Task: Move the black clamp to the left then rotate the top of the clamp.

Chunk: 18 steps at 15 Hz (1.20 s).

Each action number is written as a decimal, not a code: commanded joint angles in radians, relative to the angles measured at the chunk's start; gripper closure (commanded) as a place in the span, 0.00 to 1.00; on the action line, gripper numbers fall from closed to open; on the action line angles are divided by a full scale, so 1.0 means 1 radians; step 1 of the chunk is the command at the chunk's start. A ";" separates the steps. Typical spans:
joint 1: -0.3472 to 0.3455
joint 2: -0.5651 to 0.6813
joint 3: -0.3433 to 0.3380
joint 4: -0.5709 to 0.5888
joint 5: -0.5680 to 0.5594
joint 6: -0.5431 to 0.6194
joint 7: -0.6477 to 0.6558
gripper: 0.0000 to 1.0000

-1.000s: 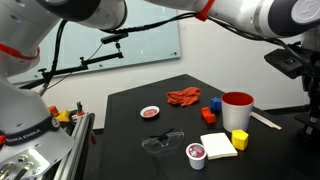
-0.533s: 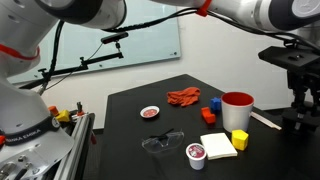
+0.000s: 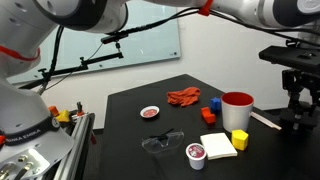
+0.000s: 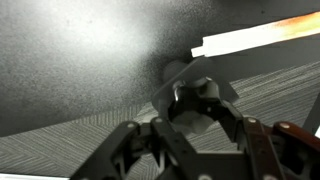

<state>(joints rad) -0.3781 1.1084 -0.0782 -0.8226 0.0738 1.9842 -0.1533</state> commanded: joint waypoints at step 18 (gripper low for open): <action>0.073 -0.025 -0.113 0.004 -0.009 -0.043 0.393 0.00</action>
<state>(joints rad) -0.3159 1.1132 -0.1801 -0.7963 0.0688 1.9627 0.2071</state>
